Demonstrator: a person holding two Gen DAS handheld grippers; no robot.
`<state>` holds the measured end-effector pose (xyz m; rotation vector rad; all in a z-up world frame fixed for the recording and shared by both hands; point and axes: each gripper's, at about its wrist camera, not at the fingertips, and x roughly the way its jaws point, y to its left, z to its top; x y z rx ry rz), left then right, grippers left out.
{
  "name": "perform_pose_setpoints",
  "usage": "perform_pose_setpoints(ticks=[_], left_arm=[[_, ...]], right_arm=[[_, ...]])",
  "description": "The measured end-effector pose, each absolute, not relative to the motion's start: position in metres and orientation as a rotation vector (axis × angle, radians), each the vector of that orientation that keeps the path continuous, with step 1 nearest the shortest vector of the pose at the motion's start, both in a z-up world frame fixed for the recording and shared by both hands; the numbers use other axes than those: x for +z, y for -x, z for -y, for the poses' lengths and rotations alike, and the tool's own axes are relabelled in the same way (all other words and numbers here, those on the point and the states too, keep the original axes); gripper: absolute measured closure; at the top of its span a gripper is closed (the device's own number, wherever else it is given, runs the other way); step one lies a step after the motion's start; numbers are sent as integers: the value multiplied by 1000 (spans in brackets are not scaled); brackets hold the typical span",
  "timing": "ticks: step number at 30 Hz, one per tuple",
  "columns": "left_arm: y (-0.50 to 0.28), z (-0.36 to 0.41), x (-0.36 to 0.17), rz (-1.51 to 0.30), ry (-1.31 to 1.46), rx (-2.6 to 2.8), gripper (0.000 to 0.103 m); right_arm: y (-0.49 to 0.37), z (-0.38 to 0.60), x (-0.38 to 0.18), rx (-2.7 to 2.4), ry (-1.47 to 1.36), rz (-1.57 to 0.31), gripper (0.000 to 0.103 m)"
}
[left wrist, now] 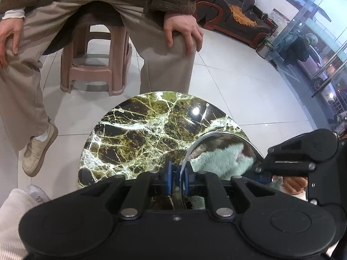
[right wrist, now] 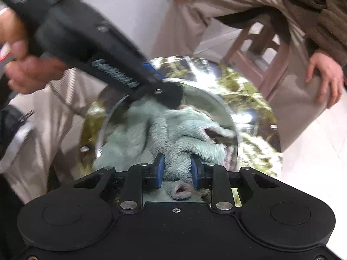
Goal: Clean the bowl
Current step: 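Hold the bowl rim with the left gripper while the right gripper wipes the towel along the inner wall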
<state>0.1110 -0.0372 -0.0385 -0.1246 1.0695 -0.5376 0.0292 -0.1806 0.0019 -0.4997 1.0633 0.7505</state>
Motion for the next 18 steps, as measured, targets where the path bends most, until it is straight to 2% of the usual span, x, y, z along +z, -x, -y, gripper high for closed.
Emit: perform_pose_setpoints(ticks=[5,11,18], left_arm=[[-108,38,-37,-1065,105,-521,95],[-106,40,-39,-1059,100,-530,95],[-103,39,-38,-1057,71,-515,94]], right_arm=[[-48,186,2,676,481,-1016,79],[-28,196,-1,716,490,-1083,78],[-47,184,-1,681,508,-999,79]])
